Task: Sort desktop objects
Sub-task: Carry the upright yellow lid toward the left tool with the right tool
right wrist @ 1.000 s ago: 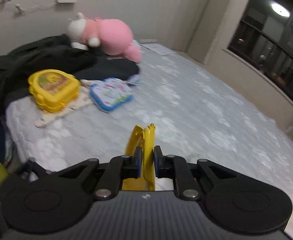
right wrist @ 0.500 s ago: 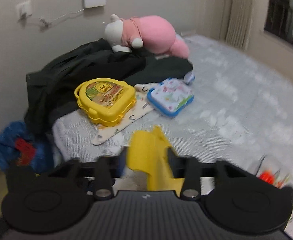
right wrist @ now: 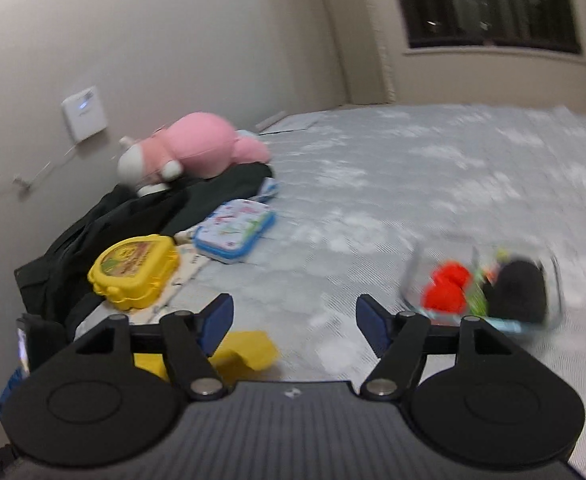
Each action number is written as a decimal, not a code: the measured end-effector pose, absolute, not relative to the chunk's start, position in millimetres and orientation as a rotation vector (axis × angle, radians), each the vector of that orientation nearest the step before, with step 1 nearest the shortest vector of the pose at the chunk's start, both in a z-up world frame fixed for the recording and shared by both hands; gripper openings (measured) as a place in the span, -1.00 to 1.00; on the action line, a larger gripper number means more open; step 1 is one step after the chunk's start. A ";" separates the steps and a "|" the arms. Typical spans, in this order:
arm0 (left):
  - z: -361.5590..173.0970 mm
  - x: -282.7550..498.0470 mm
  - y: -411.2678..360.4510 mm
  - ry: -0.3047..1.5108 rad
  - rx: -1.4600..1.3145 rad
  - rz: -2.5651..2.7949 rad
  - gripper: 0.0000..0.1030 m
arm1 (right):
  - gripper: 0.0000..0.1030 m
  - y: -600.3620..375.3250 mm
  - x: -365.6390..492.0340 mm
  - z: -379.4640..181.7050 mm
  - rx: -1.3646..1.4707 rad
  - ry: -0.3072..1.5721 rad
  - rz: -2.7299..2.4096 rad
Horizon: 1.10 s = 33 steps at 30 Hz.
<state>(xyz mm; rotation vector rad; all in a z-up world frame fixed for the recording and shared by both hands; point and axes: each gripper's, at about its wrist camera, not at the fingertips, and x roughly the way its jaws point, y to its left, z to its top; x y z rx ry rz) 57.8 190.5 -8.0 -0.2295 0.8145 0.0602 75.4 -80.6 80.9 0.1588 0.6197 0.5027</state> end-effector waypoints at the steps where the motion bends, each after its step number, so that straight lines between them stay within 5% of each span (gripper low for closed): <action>1: -10.8 59.6 189.7 0.825 -0.219 0.063 0.98 | 0.37 -90.8 77.1 72.6 0.184 0.628 0.489; 10: -23.6 77.7 183.9 0.871 -0.193 0.056 0.98 | 0.41 -136.9 102.8 29.4 0.397 0.782 0.511; 33: -30.8 68.2 211.4 0.865 -0.192 0.002 0.98 | 0.42 -76.8 172.4 -70.7 0.942 1.127 0.656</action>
